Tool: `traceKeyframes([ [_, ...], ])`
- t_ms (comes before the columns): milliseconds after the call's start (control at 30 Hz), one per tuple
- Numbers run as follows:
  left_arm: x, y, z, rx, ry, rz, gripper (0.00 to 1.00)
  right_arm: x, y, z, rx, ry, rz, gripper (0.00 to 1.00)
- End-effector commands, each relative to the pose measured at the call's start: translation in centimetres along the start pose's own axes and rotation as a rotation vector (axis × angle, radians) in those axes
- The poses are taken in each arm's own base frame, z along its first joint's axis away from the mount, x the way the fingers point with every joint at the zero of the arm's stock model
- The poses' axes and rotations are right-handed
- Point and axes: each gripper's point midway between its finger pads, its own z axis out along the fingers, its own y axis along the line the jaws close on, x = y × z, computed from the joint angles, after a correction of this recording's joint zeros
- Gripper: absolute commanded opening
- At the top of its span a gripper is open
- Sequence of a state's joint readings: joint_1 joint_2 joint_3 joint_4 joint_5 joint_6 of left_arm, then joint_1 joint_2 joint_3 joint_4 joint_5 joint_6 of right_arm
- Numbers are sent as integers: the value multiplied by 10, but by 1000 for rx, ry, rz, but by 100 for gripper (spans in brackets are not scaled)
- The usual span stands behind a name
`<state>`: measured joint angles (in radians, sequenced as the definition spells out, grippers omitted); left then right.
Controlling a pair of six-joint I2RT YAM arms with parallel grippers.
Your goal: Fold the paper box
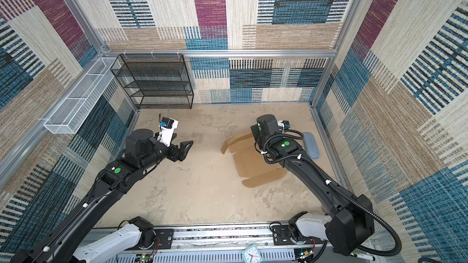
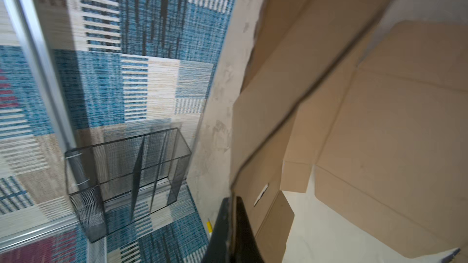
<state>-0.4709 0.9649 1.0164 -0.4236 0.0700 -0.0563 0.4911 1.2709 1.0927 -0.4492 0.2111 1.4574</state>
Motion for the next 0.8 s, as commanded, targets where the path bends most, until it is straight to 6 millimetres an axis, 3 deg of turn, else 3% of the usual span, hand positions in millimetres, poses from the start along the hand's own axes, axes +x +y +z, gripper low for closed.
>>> traceKeyframes([
  [0,9,-13,6,83,50,-47,87,9,-13,11,26,41,8,0],
  [233,26,-24,20,159,104,-72,86,-2,-27,35,74,23,-5,0],
  [567,42,-66,32,406,44,7,82,-11,-29,54,89,24,-3,0],
  [700,47,-78,51,455,68,90,78,-12,-25,56,81,23,-5,0],
  [767,50,-74,65,434,64,135,77,-13,-22,57,75,22,-8,0],
])
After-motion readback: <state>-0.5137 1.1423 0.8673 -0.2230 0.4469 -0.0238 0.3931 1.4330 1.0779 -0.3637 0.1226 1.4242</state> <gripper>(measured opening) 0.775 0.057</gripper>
